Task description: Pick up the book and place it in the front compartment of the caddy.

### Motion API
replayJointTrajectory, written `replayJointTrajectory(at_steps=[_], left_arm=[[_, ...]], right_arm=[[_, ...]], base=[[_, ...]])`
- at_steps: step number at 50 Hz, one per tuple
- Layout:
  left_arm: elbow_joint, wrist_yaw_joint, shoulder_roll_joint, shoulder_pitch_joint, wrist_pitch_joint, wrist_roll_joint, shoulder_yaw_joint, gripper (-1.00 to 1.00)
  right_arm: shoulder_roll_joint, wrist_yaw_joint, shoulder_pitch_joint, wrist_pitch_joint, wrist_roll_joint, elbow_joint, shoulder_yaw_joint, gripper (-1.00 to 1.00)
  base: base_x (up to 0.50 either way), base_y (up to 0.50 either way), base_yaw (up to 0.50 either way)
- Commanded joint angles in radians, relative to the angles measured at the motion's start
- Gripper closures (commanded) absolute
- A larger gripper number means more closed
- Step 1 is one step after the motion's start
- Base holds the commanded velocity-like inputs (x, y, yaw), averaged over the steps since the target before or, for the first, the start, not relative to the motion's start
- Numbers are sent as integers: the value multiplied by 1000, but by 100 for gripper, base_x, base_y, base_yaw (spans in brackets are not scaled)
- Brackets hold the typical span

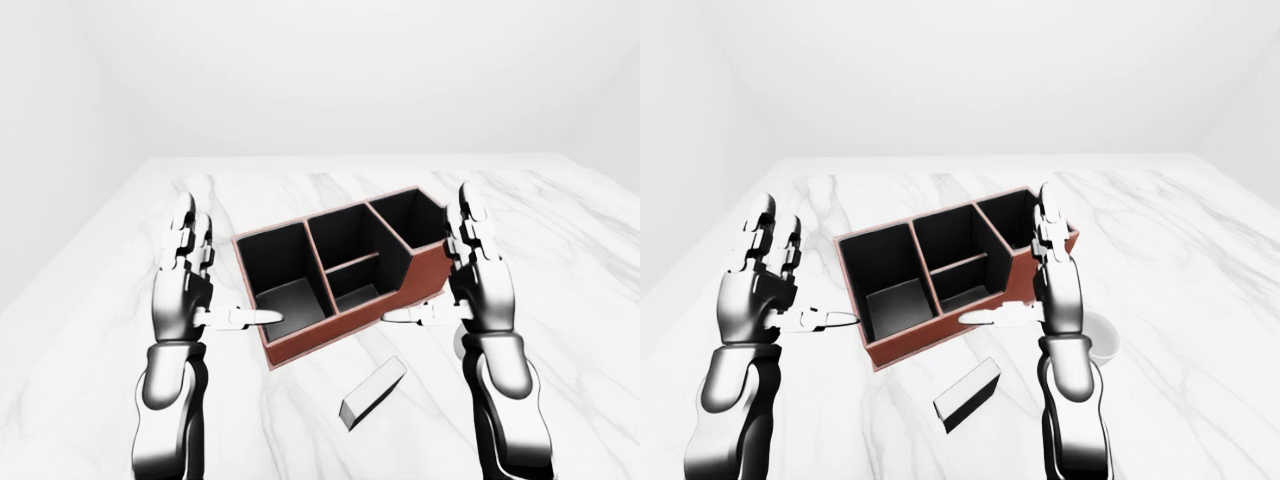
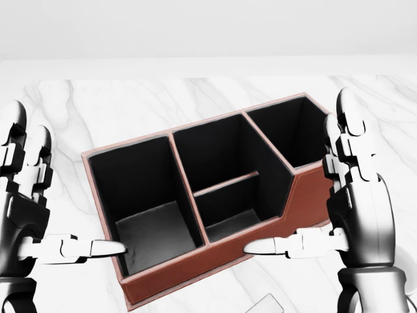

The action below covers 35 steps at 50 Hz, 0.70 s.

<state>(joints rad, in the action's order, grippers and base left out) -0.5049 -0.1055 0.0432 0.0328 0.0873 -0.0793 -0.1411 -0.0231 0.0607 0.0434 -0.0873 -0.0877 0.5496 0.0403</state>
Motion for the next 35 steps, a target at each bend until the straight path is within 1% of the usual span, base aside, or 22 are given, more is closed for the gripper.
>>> replayJointTrajectory(at_steps=[1, 7, 15, 18, 24, 35], left_arm=[[3, 1, 2, -5, 0, -3, -5, -100], [7, 2, 2, -4, 0, -1, -3, -100], [11, 2, 2, -3, 0, -1, -3, -100], [15, 2, 2, -4, 0, 0, -3, -100], [18, 2, 3, -5, 0, 0, -4, -100], [17, 3, 3, -5, 0, 1, -4, -100]], right_arm=[[-8, 21, -23, 0, -31, 34, -1, -100], [-15, 43, -29, 0, -65, 55, 1, -100], [-13, 81, -11, 0, -124, 89, -26, -100], [-14, 103, -7, 0, -144, 144, -38, -100], [-20, 137, -21, 0, -173, 177, -33, -100], [-22, 192, -2, 0, -228, 216, -41, -100]], base=[[0, 0, 0], [0, 0, 0], [0, 0, 0], [0, 0, 0], [0, 0, 0], [0, 0, 0]])
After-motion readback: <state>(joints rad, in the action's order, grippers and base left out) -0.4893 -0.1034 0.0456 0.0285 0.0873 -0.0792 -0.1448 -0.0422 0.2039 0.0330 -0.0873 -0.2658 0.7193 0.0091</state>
